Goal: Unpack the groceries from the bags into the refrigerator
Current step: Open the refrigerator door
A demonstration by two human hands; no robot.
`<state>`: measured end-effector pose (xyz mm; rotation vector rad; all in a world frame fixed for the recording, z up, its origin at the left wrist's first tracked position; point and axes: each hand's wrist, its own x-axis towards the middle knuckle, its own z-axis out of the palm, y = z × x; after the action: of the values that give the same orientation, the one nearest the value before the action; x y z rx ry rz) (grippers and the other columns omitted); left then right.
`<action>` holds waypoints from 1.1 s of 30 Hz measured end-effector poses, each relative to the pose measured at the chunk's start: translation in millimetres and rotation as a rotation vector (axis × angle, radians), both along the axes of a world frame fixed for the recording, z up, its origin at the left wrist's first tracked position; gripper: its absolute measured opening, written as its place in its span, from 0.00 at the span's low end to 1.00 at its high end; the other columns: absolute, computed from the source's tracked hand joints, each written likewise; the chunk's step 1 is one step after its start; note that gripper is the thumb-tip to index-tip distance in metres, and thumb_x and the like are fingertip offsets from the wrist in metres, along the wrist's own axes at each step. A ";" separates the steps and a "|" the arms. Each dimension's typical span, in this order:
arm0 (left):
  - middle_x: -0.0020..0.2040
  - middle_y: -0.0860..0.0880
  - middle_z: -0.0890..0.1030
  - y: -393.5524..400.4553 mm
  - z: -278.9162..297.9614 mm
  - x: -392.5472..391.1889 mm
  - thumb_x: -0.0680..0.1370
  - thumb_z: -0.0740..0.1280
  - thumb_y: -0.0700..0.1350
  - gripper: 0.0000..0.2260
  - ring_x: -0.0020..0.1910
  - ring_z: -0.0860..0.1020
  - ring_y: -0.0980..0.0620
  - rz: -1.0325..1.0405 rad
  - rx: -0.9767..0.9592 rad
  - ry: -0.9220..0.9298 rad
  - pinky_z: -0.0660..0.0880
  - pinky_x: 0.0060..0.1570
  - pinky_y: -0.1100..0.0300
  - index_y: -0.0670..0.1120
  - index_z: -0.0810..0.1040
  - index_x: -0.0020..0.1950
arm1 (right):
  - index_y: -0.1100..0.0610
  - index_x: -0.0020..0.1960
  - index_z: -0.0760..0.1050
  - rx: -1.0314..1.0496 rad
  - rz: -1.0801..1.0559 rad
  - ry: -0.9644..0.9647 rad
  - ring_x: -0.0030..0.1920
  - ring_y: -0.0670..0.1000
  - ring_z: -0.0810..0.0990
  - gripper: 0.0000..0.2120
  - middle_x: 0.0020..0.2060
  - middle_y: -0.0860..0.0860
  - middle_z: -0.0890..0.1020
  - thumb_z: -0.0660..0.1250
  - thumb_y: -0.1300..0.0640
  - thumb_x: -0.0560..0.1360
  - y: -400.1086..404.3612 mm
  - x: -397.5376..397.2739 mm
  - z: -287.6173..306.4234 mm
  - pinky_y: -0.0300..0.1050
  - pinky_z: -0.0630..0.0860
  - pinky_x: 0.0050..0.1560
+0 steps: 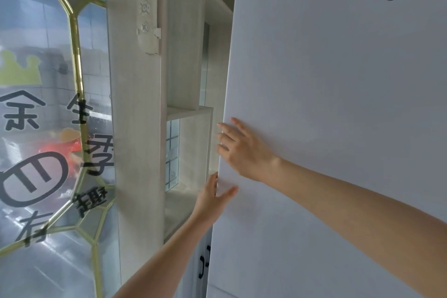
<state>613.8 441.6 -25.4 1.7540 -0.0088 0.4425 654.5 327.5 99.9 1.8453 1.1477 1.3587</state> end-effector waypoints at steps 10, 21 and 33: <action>0.43 0.61 0.84 3.2 -9.4 -49.9 0.67 0.75 0.57 0.16 0.45 0.82 0.58 0.156 0.024 -0.106 0.78 0.48 0.56 0.58 0.81 0.53 | 0.60 0.46 0.80 0.072 0.194 -0.012 0.66 0.62 0.73 0.03 0.54 0.59 0.81 0.69 0.64 0.73 -2.7 -35.6 -4.1 0.62 0.61 0.70; 0.48 0.65 0.82 -3.6 -26.4 -198.9 0.73 0.75 0.49 0.16 0.47 0.80 0.63 0.138 0.107 -0.291 0.73 0.50 0.72 0.63 0.75 0.55 | 0.56 0.55 0.78 0.002 0.017 0.072 0.71 0.70 0.61 0.17 0.54 0.53 0.78 0.58 0.45 0.79 -24.5 -186.5 -14.3 0.75 0.47 0.69; 0.54 0.64 0.74 -64.7 -36.3 -315.1 0.70 0.72 0.59 0.21 0.51 0.77 0.57 0.021 0.205 -0.387 0.73 0.50 0.65 0.61 0.70 0.60 | 0.58 0.57 0.80 0.300 0.109 0.267 0.74 0.61 0.60 0.13 0.67 0.58 0.73 0.65 0.52 0.78 -100.9 -334.3 -36.4 0.62 0.60 0.72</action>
<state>298.7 376.9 -61.7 1.8435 -0.3209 0.8146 320.2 226.6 63.4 2.2625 1.2452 1.4405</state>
